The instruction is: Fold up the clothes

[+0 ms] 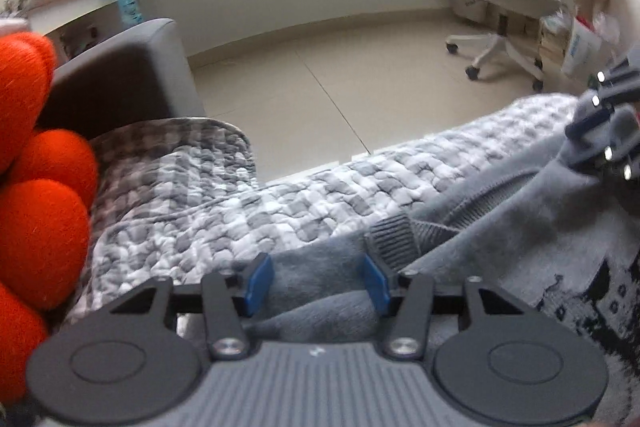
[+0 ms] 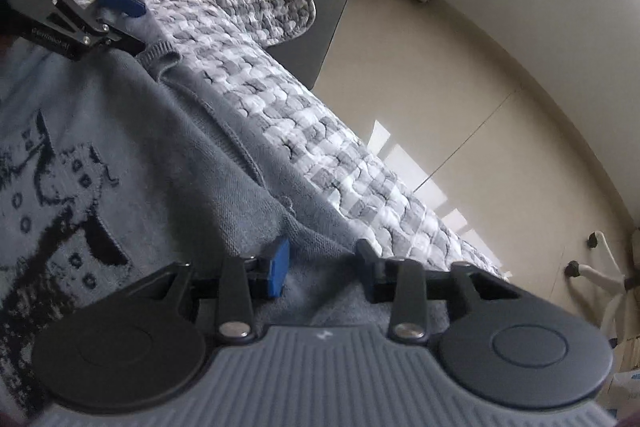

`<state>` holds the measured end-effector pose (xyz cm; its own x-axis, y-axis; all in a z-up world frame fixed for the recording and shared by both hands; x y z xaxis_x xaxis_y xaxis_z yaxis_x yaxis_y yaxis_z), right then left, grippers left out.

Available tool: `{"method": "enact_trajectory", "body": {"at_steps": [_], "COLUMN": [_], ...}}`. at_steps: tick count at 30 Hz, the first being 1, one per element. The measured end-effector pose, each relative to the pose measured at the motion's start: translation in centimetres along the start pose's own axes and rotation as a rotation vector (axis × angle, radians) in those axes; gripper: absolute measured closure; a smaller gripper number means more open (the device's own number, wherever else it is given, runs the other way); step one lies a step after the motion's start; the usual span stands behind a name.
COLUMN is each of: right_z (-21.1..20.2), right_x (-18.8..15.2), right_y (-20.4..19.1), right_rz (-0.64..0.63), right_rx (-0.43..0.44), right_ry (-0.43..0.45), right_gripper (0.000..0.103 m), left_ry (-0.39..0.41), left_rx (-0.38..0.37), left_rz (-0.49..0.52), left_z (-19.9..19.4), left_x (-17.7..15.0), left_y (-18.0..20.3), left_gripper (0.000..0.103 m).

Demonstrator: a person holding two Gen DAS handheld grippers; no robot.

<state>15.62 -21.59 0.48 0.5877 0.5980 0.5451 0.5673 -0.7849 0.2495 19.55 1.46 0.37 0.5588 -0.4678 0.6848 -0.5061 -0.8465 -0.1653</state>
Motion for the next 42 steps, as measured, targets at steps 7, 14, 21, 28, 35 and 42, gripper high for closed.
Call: {"method": "enact_trajectory", "body": {"at_steps": [7,14,21,28,35,42], "right_z": [0.1,1.2,-0.4,0.1,0.8,2.1], "right_x": [2.7,3.0,4.6,3.6,3.1,4.1], "right_y": [-0.6,-2.3,1.5,2.0,-1.1,0.6], "right_rz": [-0.011,-0.123,0.098,0.119,-0.1,0.018], "right_rx": [0.066,0.117,-0.057,-0.015,0.094,0.119], "right_ry": [0.033,-0.02,0.175,0.14,0.08,0.087], "right_gripper": [0.071,0.103,0.103,0.093,0.061,0.067], "left_ry": [0.008,0.12,0.163,0.143,0.146,0.148], "left_rx": [-0.042,-0.032,0.042,0.046,0.043,0.043], "left_rz": [-0.012,-0.171,-0.258,-0.307,-0.36,-0.345], "left_z": [0.2,-1.6,-1.4,-0.4,-0.5,-0.5], "left_x": [0.2,0.7,1.9,1.7,1.7,1.5], "left_y": [0.6,-1.5,-3.0,-3.8,-4.2,-4.1], "left_gripper": [0.101,0.102,0.102,0.102,0.102,0.102]}}
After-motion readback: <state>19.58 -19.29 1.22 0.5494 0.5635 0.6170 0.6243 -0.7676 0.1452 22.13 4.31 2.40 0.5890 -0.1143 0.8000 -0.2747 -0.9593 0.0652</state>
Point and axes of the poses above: each gripper's, at about its wrist camera, not at the fingertips, and z roughly the way its jaws point, y to its right, x to its top, the point moved 5 cm from there along z, roughly the way its jaws point
